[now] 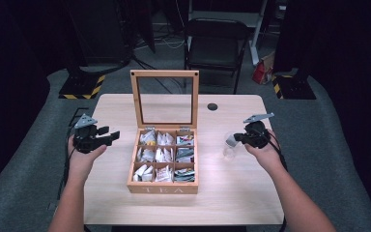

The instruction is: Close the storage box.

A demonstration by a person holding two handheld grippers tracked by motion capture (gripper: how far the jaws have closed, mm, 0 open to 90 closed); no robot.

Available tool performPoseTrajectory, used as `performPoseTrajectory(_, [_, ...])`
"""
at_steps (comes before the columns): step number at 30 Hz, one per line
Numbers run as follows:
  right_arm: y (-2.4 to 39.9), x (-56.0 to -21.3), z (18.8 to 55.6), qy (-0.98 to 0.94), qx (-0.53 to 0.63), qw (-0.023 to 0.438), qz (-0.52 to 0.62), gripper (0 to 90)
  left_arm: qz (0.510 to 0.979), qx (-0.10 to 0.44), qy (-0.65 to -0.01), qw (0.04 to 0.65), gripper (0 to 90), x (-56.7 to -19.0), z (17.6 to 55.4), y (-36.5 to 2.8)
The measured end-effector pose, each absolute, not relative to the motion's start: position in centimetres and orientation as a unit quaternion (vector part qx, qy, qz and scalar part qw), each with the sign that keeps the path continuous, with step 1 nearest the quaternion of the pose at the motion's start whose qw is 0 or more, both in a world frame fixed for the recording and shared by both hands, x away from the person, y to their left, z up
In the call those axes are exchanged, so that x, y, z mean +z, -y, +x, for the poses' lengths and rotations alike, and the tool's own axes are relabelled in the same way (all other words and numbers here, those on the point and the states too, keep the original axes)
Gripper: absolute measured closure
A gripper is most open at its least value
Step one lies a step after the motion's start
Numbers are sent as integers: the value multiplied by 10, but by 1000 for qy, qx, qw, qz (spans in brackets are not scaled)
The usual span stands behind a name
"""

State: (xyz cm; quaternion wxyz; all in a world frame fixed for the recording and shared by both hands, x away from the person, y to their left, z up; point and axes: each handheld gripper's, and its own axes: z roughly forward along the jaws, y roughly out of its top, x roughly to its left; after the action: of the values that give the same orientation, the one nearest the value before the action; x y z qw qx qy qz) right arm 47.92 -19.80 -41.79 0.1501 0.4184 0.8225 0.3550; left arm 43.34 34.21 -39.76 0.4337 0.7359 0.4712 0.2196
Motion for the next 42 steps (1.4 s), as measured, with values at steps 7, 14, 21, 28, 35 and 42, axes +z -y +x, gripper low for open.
performPoseTrajectory(7, [198,-419,479,-821,356,145,423,833,734,218,-473,436,448,-397,433,-343])
performPoseTrajectory(14, [191,-406,479,-819,369,149,413,778,729,221,-477,438,446,-397,432,-345])
performPoseTrajectory(21, [172,-392,487,-818,389,143,398,692,726,220,-483,438,445,-397,430,-350])
performPoseTrajectory(28, [145,-377,497,-815,410,145,383,610,727,220,-483,435,445,-399,428,-348])
performPoseTrajectory(35, [126,-363,504,-809,428,150,375,544,733,222,-479,429,444,-399,428,-347])
performPoseTrajectory(42, [115,-354,508,-807,435,149,370,528,733,221,-478,431,444,-399,427,-348])
